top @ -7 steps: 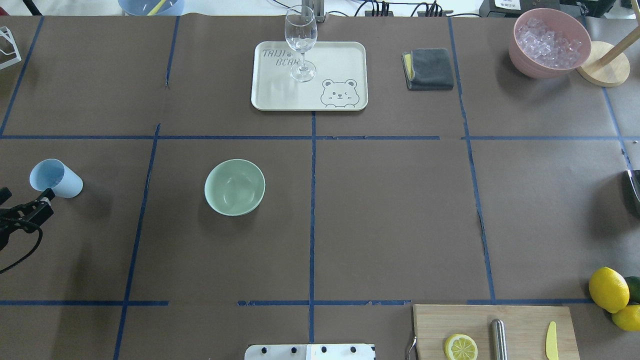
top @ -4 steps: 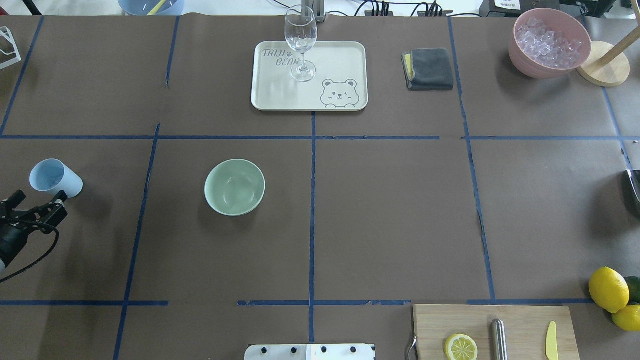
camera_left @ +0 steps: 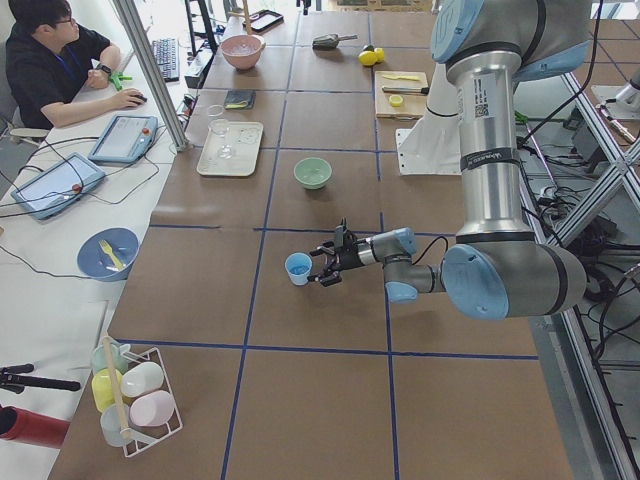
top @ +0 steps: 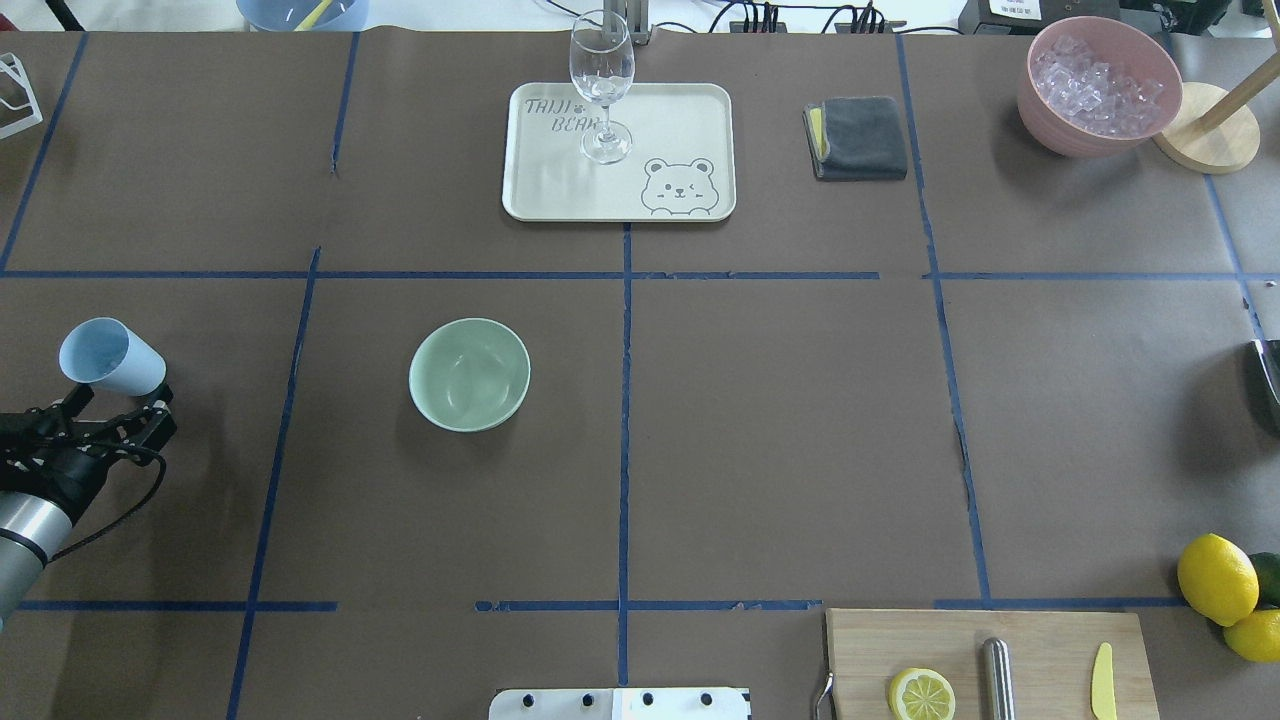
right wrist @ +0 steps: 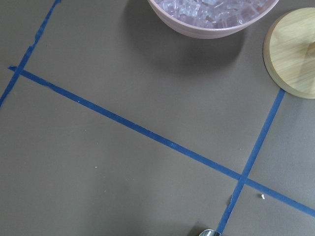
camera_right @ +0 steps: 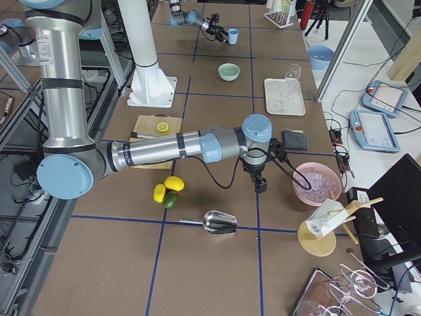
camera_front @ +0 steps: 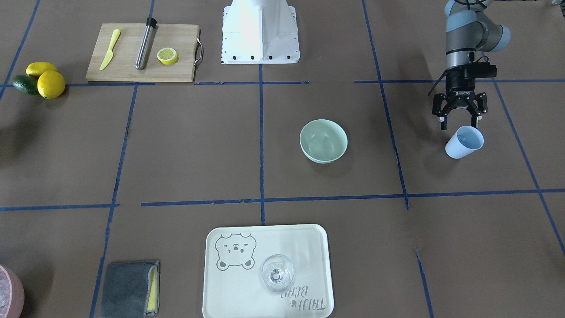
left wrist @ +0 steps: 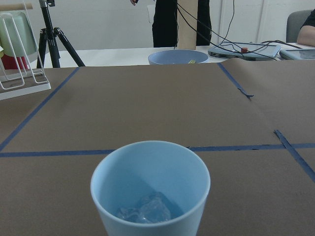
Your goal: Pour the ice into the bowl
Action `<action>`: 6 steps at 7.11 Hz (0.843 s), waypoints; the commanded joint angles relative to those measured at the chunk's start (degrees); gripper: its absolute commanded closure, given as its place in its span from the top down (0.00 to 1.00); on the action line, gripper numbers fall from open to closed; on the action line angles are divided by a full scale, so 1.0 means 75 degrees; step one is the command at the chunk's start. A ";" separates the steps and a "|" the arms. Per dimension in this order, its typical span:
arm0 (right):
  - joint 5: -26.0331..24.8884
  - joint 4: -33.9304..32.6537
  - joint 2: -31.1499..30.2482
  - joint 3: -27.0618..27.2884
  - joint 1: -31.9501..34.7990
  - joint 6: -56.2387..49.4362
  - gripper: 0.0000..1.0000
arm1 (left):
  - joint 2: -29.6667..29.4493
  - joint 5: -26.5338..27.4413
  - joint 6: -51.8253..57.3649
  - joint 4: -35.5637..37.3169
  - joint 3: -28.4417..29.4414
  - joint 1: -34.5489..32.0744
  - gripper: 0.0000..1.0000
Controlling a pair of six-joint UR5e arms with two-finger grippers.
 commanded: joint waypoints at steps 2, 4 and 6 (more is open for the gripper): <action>-0.0068 -0.0001 0.0062 -0.0016 0.0001 0.0001 1.00 | -0.0007 -0.0029 0.0020 -0.0001 0.0240 -0.0576 0.94; -0.0069 -0.0001 0.0062 -0.0016 0.0001 0.0001 1.00 | -0.0054 -0.0017 0.0020 0.0034 0.0277 -0.0636 0.96; -0.0069 -0.0001 0.0062 -0.0016 0.0012 0.0001 1.00 | -0.0101 -0.0028 0.0020 0.0034 0.0288 -0.0636 0.98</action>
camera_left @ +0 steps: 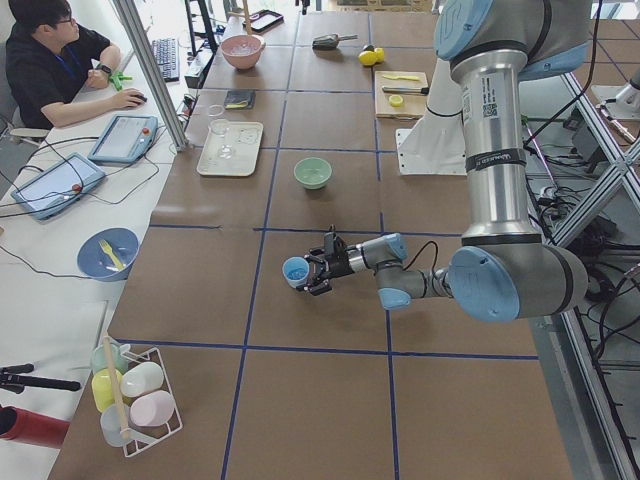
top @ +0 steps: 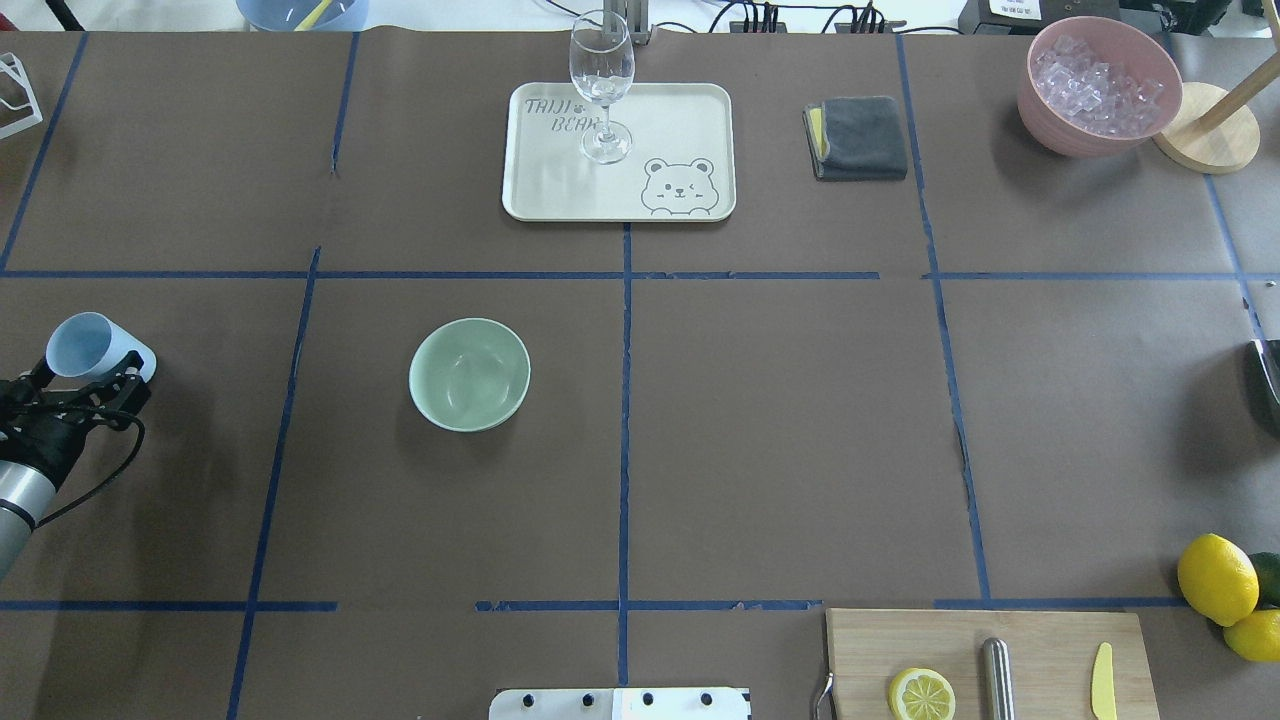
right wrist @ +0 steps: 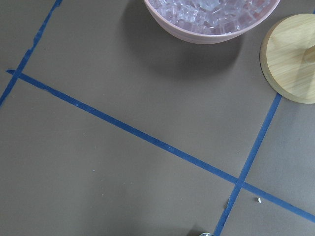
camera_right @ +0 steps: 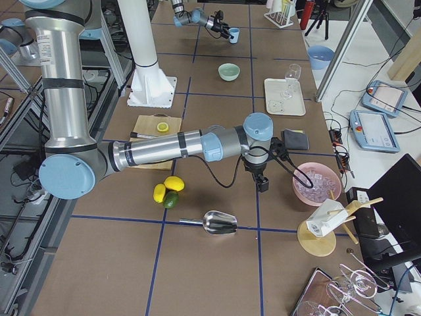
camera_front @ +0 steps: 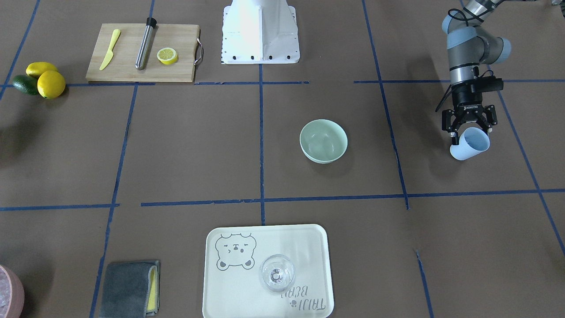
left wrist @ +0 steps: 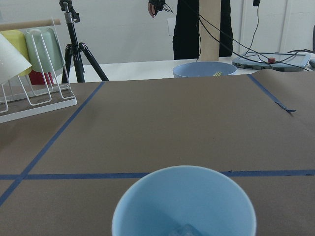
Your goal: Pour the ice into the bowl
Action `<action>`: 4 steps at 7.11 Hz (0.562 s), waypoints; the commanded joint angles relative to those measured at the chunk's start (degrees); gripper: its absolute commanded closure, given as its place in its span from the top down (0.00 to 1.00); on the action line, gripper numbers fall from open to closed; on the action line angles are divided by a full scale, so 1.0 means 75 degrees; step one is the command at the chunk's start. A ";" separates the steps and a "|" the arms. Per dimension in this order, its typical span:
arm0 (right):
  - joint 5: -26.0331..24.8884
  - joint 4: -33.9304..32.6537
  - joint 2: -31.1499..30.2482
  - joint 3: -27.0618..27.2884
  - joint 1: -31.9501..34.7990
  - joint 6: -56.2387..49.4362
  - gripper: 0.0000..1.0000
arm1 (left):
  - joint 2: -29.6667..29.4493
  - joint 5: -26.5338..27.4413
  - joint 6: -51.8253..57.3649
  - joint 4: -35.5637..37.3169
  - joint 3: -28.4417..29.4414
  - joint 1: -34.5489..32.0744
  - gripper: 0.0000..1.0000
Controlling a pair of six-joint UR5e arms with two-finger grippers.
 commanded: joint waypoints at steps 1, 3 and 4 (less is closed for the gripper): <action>-0.0001 0.0000 0.0001 0.0000 0.0019 0.0000 1.00 | -0.0047 -0.0008 -0.0023 0.0004 0.0048 -0.0006 0.98; -0.0013 0.0000 0.0001 0.0000 0.0031 0.0000 1.00 | -0.0374 0.0004 -0.0105 -0.0008 0.0317 -0.0088 0.99; -0.0013 0.0000 0.0012 0.0000 0.0031 0.0000 1.00 | -0.0480 0.0004 -0.0106 -0.0008 0.0353 -0.0181 0.99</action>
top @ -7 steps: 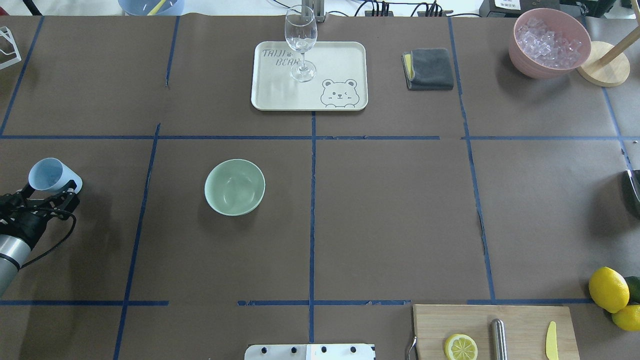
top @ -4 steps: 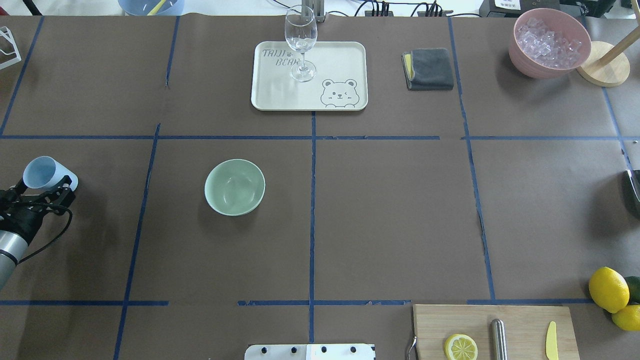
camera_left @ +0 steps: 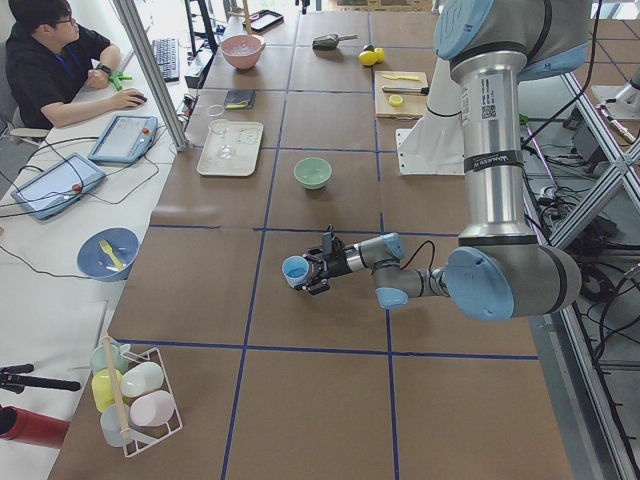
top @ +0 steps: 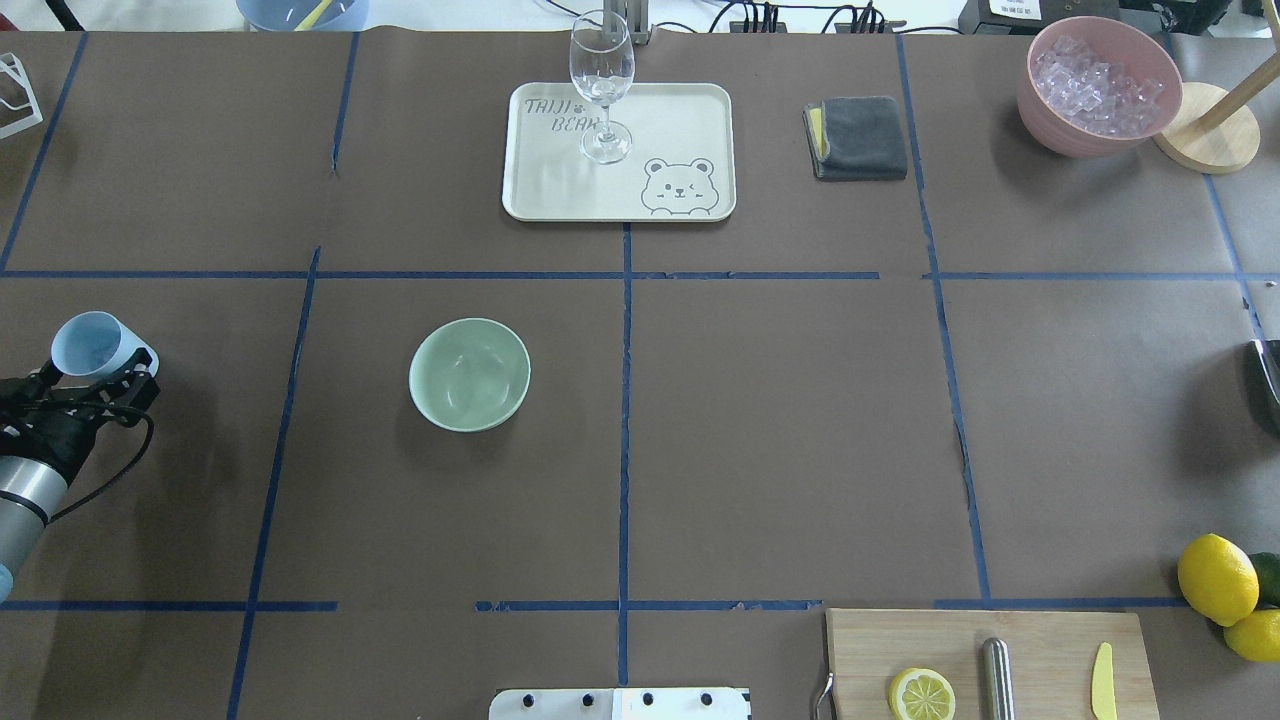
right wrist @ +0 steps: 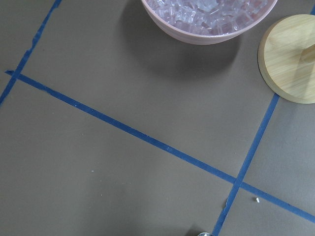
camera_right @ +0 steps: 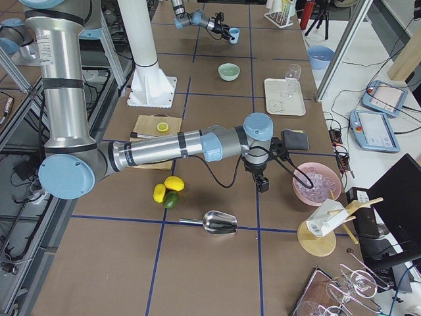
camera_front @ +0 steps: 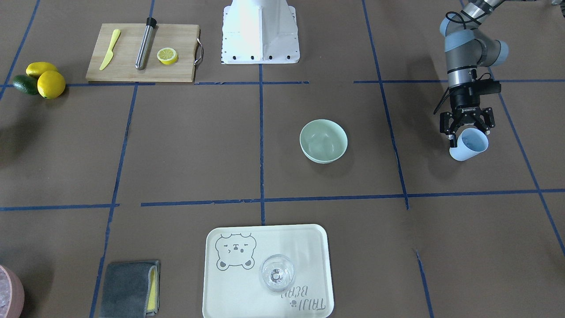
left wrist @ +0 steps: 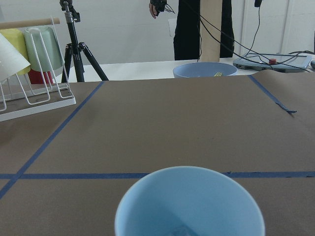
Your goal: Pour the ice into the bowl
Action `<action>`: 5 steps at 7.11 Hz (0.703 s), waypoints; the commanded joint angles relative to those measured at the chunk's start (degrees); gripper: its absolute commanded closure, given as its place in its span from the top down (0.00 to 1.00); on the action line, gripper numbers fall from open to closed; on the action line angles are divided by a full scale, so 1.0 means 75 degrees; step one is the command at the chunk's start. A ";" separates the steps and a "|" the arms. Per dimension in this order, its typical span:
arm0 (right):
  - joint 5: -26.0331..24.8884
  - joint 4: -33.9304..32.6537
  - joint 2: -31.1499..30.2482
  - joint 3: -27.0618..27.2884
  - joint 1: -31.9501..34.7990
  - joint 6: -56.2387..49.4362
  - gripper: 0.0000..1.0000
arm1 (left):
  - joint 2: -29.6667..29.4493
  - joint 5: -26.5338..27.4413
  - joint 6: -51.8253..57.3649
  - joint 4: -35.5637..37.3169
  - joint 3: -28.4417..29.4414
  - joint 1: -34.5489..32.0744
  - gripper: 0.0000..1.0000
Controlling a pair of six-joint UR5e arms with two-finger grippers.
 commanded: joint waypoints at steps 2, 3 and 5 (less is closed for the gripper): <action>-0.0004 0.0000 0.0008 -0.0012 -0.0008 0.0000 1.00 | -0.0160 0.0004 -0.0015 -0.0004 0.0089 -0.0243 0.98; -0.0039 0.0000 0.0020 -0.0012 0.0003 0.0000 1.00 | -0.0171 0.0004 -0.0015 -0.0004 0.0124 -0.0243 0.98; -0.0039 0.0000 0.0020 -0.0012 -0.0008 0.0000 1.00 | -0.0533 0.0004 -0.0004 -0.0004 0.0545 -0.0255 0.98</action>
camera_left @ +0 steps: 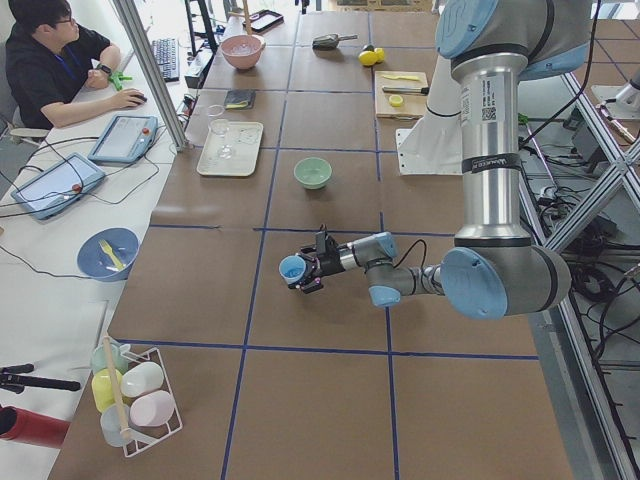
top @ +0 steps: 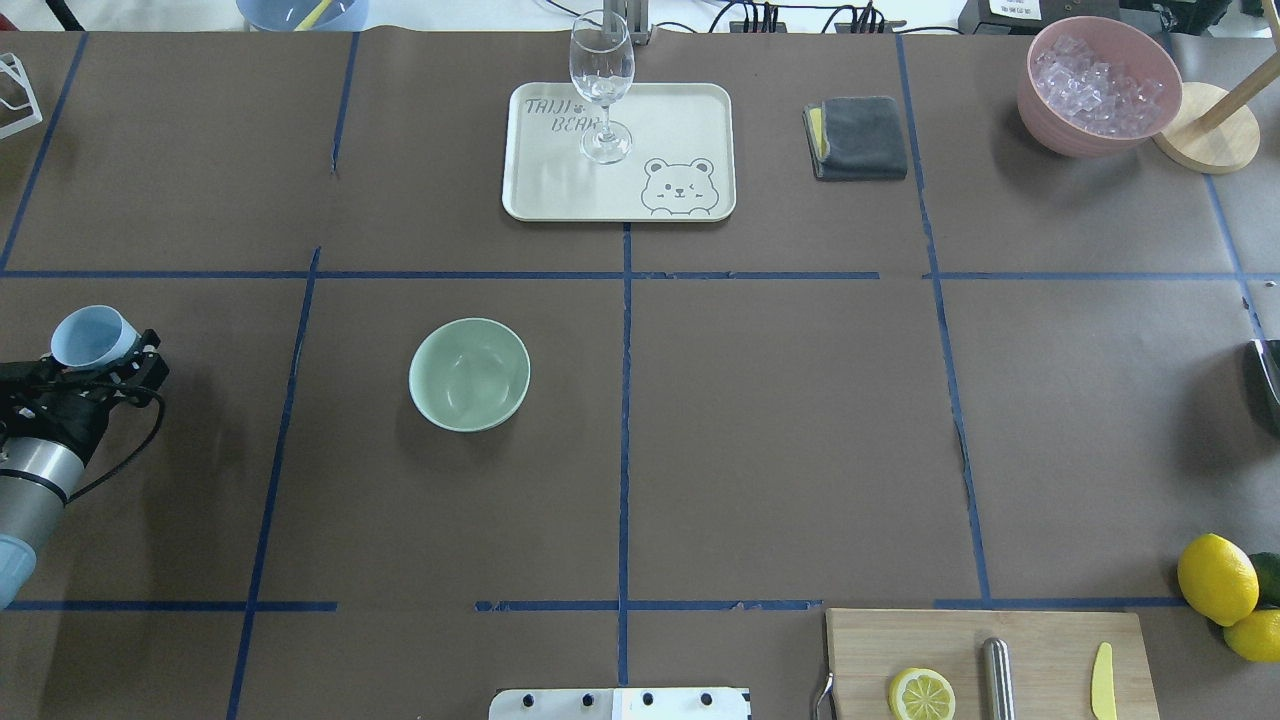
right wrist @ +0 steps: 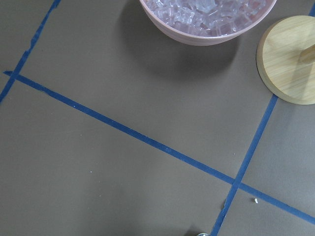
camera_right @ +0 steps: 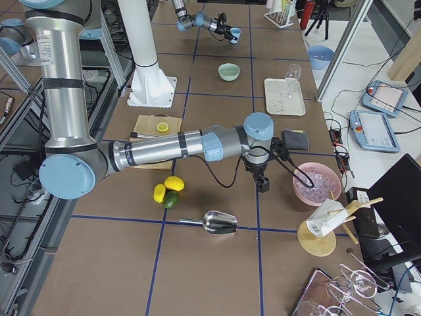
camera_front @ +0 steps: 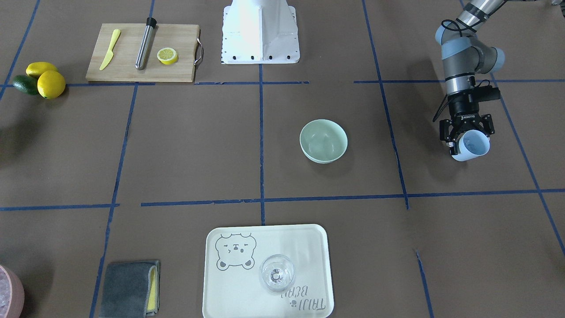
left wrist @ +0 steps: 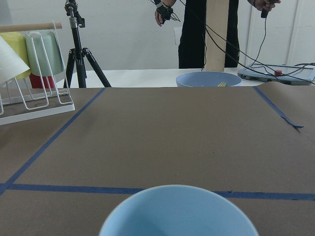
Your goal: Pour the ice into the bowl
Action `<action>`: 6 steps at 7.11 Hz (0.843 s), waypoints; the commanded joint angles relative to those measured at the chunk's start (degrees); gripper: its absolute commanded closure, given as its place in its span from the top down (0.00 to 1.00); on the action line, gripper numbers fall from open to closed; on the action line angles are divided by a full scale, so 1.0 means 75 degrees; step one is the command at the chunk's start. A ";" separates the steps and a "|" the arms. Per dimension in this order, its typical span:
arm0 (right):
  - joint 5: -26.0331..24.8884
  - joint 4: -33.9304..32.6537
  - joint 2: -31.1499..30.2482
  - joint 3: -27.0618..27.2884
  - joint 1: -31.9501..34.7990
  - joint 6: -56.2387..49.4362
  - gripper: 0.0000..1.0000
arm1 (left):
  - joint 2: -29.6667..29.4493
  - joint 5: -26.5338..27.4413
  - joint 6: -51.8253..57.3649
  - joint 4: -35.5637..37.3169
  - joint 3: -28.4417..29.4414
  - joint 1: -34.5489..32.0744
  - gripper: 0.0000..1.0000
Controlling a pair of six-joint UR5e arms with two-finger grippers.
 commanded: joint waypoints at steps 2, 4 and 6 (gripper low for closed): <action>-0.0004 0.0000 0.0014 -0.0001 0.0009 0.0000 1.00 | -0.0179 0.0000 0.0067 -0.0070 0.0210 -0.0024 0.61; -0.0004 0.0000 0.0014 -0.0012 0.0009 0.0012 1.00 | -0.0179 -0.0023 0.0079 -0.0140 0.0105 -0.0094 0.00; -0.0004 0.0000 0.0014 -0.0012 0.0009 0.0035 1.00 | -0.0155 -0.0187 0.1381 -0.0187 -0.0782 -0.0129 0.00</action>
